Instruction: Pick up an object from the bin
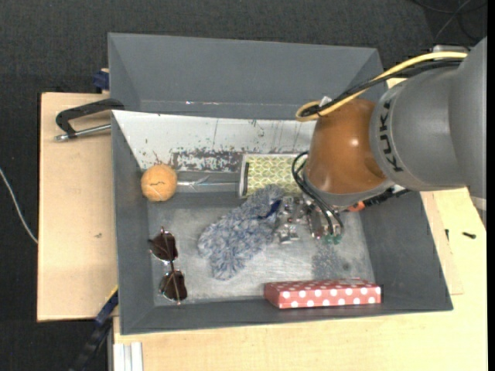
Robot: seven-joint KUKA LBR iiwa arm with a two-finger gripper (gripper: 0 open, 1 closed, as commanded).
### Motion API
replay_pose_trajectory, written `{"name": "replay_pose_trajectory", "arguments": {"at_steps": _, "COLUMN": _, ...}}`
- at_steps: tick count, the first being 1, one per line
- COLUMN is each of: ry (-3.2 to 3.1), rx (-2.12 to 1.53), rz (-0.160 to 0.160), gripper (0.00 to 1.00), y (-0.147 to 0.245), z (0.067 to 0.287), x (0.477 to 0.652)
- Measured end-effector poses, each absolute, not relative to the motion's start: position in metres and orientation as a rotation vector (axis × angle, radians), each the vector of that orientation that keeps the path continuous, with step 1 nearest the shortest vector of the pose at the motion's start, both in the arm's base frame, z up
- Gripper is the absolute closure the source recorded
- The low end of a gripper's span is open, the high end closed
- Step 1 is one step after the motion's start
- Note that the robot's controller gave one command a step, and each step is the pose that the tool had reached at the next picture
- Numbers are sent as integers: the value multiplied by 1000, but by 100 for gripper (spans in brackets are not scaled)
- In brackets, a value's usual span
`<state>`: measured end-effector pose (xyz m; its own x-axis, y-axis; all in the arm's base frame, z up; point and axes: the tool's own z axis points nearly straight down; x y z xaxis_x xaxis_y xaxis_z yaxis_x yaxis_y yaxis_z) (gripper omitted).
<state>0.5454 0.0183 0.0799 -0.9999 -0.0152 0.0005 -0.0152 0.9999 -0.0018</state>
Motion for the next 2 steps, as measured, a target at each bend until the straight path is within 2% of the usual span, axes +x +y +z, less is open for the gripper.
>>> {"name": "replay_pose_trajectory", "arguments": {"at_steps": 1, "ry": -3142, "rx": -28, "rz": -16, "gripper": 100, "y": 35, "z": 76, "x": 585}}
{"name": "replay_pose_trajectory", "arguments": {"at_steps": 2, "ry": -3141, "rx": 95, "rz": -14, "gripper": 100, "y": 27, "z": 76, "x": 595}}
